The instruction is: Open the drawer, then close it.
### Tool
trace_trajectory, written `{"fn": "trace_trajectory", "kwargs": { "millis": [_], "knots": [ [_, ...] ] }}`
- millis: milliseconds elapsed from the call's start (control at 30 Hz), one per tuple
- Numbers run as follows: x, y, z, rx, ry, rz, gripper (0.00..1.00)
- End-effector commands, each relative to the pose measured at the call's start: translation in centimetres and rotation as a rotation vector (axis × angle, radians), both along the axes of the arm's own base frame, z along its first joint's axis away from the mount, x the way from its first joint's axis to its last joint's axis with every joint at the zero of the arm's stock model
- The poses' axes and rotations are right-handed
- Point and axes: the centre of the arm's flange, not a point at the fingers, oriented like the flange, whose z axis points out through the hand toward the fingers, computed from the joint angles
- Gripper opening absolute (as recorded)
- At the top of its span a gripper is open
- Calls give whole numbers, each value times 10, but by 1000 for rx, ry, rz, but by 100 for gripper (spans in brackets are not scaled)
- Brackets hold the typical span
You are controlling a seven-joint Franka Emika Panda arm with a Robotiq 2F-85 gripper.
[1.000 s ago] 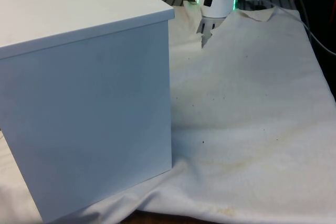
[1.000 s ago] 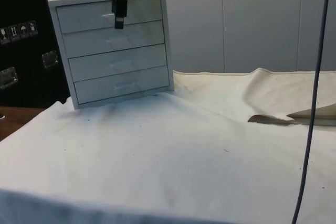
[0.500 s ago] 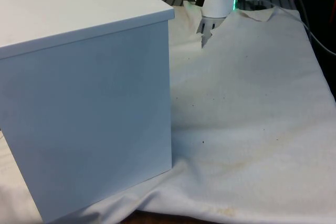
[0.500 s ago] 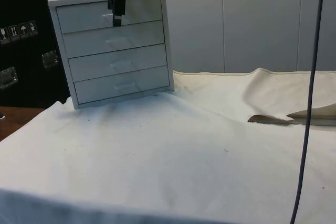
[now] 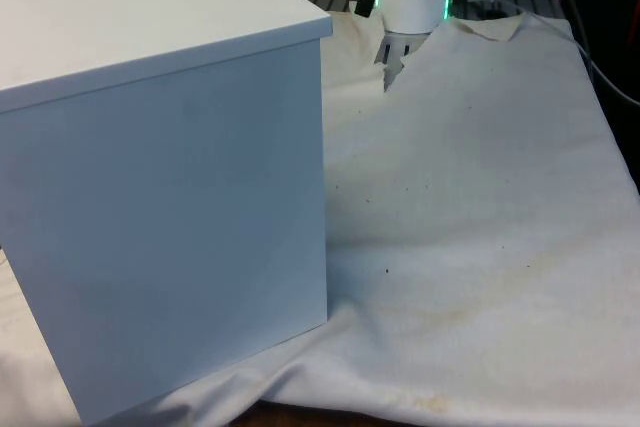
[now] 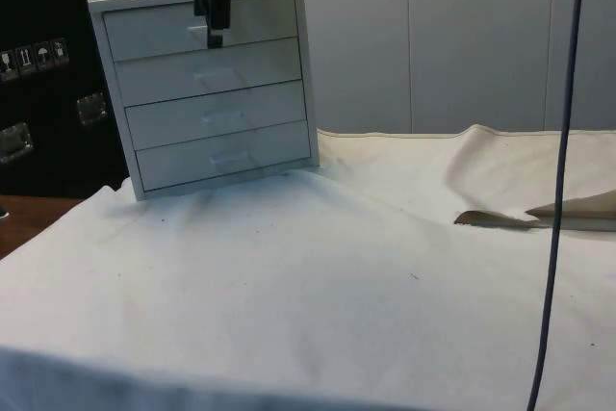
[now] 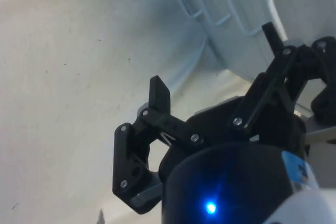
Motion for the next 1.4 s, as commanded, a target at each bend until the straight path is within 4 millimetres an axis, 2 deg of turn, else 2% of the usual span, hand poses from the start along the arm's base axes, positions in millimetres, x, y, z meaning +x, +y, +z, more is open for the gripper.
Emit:
{"fn": "trace_trajectory", "kwargs": {
  "millis": [0,533,1367],
  "knots": [
    [2,-1,-1,-21,3,6,100],
    [4,-10,-14,-86,16,25,100],
    [11,-18,-18,-140,1,45,100]
  ]
}}
